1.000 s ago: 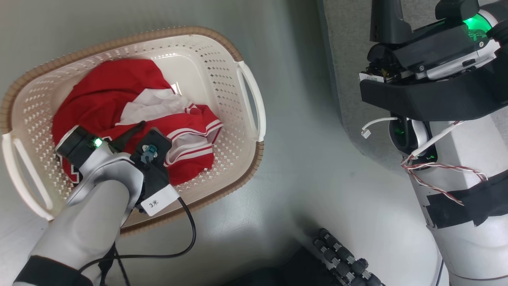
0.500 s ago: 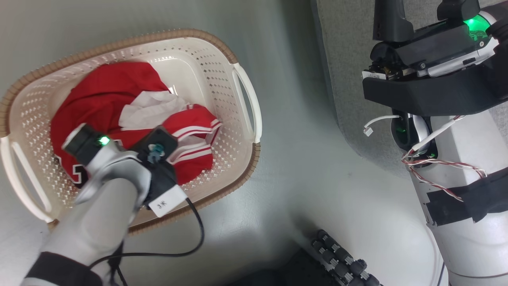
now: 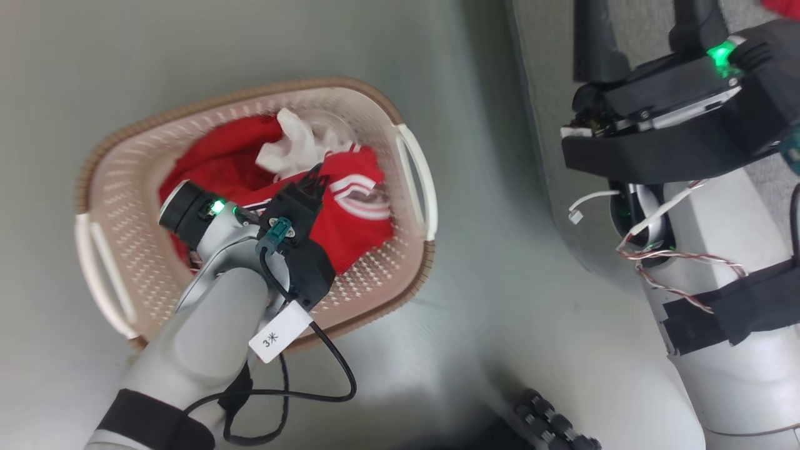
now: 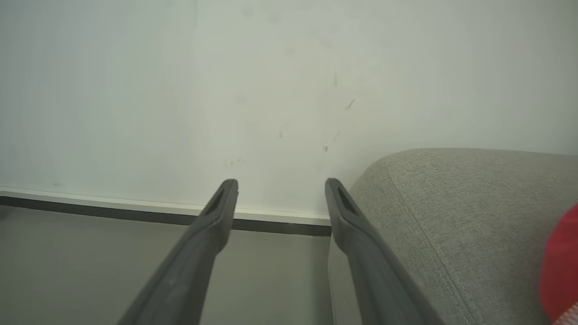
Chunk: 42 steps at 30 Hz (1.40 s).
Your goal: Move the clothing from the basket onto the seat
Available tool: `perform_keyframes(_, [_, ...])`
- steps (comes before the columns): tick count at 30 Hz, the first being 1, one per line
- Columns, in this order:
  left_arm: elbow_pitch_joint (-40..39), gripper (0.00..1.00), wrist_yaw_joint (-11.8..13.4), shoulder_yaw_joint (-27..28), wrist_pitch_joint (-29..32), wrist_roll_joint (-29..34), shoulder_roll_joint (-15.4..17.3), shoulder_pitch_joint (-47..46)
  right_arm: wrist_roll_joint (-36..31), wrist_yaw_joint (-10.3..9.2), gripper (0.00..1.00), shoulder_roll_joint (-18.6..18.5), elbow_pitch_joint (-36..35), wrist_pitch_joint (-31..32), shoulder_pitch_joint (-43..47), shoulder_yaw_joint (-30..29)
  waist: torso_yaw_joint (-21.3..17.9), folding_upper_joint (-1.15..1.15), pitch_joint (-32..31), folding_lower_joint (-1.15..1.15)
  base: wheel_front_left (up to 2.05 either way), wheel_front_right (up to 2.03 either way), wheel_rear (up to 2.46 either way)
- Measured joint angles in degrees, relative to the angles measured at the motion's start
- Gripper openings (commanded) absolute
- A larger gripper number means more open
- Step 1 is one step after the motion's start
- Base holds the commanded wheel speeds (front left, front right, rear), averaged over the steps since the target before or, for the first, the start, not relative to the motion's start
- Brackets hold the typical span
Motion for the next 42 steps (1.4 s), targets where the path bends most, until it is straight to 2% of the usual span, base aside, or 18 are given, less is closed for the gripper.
perform_keyframes(13, [-2.77, 0.00, -0.12, 1.76, -1.77, -4.10, -2.16, 0.78, -1.37, 1.12, 1.00, -1.61, 5.27, 0.00, 4.79, 0.13, 5.19, 0.00, -7.95, 0.00, 0.00, 0.00, 0.00])
perform_keyframes(25, [-6.72, 0.00, -1.07, 3.21, -2.08, -6.36, -2.55, 2.72, -1.38, 2.25, 1.00, -2.03, 9.40, 0.01, 9.90, 0.14, 10.85, 0.00, -18.72, 0.00, 0.00, 0.00, 0.00])
perform_keyframes(42, [-12.06, 0.00, -1.60, 6.46, -2.08, -9.20, -0.22, 10.19, -0.16, 3.71, 1.00, -2.05, 14.23, 0.02, 17.92, 0.08, 14.19, -0.01, -33.85, 0.00, 0.00, 0.00, 0.00])
